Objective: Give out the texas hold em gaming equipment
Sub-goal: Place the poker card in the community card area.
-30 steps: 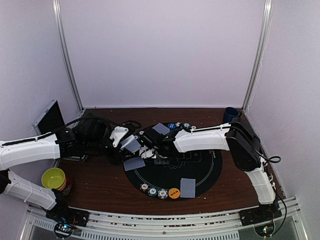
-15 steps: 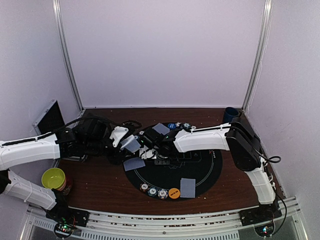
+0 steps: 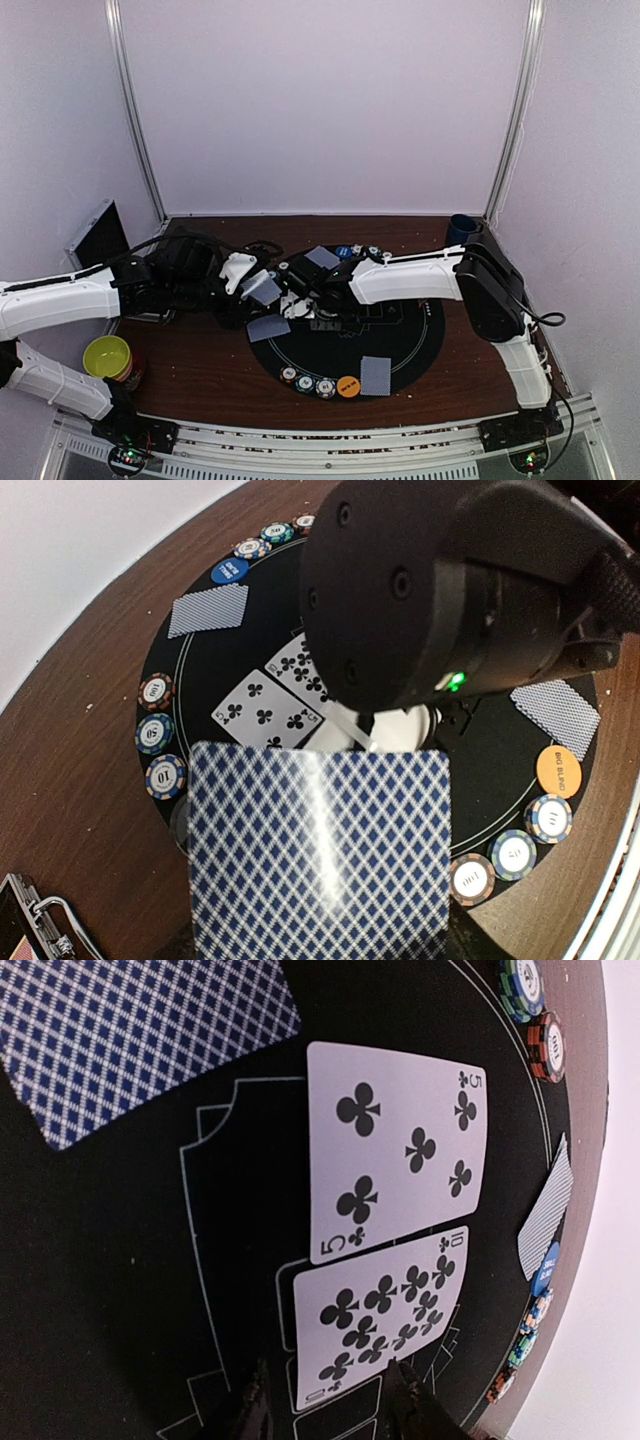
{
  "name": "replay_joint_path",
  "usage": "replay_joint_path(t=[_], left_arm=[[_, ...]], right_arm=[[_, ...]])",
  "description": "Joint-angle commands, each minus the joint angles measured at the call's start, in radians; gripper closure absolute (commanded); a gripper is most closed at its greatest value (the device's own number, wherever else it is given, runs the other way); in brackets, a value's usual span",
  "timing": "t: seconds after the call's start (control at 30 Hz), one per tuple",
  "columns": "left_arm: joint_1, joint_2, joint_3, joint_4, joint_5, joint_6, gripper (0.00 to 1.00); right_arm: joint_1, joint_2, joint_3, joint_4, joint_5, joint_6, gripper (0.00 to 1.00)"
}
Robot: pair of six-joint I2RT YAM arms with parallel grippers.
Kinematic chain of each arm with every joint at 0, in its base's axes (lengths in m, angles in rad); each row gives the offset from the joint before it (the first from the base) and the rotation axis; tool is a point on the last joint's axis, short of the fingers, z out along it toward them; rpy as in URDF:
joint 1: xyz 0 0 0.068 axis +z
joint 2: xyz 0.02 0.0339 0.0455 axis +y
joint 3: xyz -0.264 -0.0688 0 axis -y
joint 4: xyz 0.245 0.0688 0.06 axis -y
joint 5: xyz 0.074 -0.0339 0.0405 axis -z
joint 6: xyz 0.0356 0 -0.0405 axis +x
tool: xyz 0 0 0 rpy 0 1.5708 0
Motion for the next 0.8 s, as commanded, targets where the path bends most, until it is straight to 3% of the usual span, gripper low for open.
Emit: replay_joint_path(t=[0.0, 0.4, 0.77], left_arm=[[-0.002, -0.026, 0.007, 0.025, -0.004, -0.001, 0.41], [-0.002, -0.028, 0.007, 0.024, -0.007, -0.001, 0.41], [-0.002, -0.022, 0.007, 0.025, -0.009, -0.002, 0.41]], right_arm=[[0.002, -0.103, -0.039, -0.018, -0.003, 0.06, 0.59], [-0.154, -0.164, -0.122, 0.057, 0.03, 0.233, 0.36], [-0.228, -0.097, -0.119, 0.086, -0.064, 0.286, 0.32]])
